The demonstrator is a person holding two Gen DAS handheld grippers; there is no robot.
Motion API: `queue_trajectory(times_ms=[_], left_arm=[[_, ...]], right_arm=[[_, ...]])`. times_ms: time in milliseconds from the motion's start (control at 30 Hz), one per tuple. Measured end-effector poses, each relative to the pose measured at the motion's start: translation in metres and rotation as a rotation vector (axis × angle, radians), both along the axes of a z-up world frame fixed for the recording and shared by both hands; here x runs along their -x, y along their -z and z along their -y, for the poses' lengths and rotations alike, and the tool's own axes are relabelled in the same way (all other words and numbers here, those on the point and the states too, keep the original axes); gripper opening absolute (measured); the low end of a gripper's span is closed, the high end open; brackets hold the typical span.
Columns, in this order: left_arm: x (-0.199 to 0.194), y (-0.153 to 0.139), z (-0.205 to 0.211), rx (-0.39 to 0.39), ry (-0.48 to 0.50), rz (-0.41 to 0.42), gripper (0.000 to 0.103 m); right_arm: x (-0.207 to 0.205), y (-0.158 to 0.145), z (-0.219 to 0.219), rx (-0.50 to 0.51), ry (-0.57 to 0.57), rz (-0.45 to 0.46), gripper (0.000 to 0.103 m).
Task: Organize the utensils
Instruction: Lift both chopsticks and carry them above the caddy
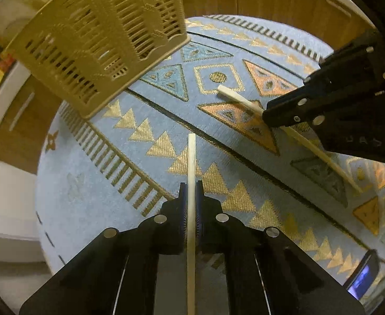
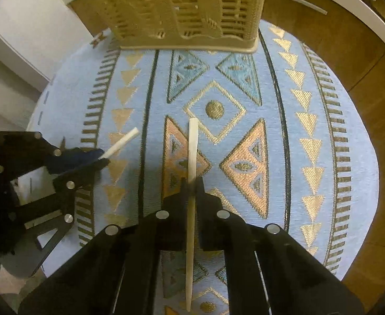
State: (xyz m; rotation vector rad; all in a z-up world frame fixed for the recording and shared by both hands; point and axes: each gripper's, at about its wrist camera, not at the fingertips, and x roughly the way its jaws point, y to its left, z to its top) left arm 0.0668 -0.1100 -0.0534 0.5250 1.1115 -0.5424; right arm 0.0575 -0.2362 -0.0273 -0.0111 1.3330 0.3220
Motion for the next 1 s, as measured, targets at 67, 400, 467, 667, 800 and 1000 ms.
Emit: queue_trajectory(times_ms=[67, 400, 467, 667, 800, 1000], left_arm=[[0.000, -0.012, -0.009, 0.112, -0.027, 0.009, 0.004], [-0.010, -0.100, -0.051, 0.508, -0.166, 0.234, 0.004], [-0.010, -0.116, -0.058, 0.575, -0.181, 0.278, 0.004], [-0.012, -0.178, -0.064, 0.754, -0.227, 0.515, 0.004], [-0.033, -0.206, -0.053, 0.868, -0.291, 0.615, 0.004], [-0.065, -0.212, -0.033, 0.923, -0.337, 0.778, 0.004]], right_arm=[[0.004, -0.012, 0.005, -0.048, 0.000, 0.043, 0.004], [0.022, -0.096, 0.030, -0.227, 0.027, 0.395, 0.004], [0.022, -0.111, 0.033, -0.239, 0.040, 0.464, 0.004], [-0.002, -0.162, 0.046, -0.347, 0.134, 0.625, 0.004], [-0.024, -0.188, 0.055, -0.369, 0.198, 0.736, 0.004], [-0.054, -0.207, 0.060, -0.349, 0.246, 0.954, 0.004]])
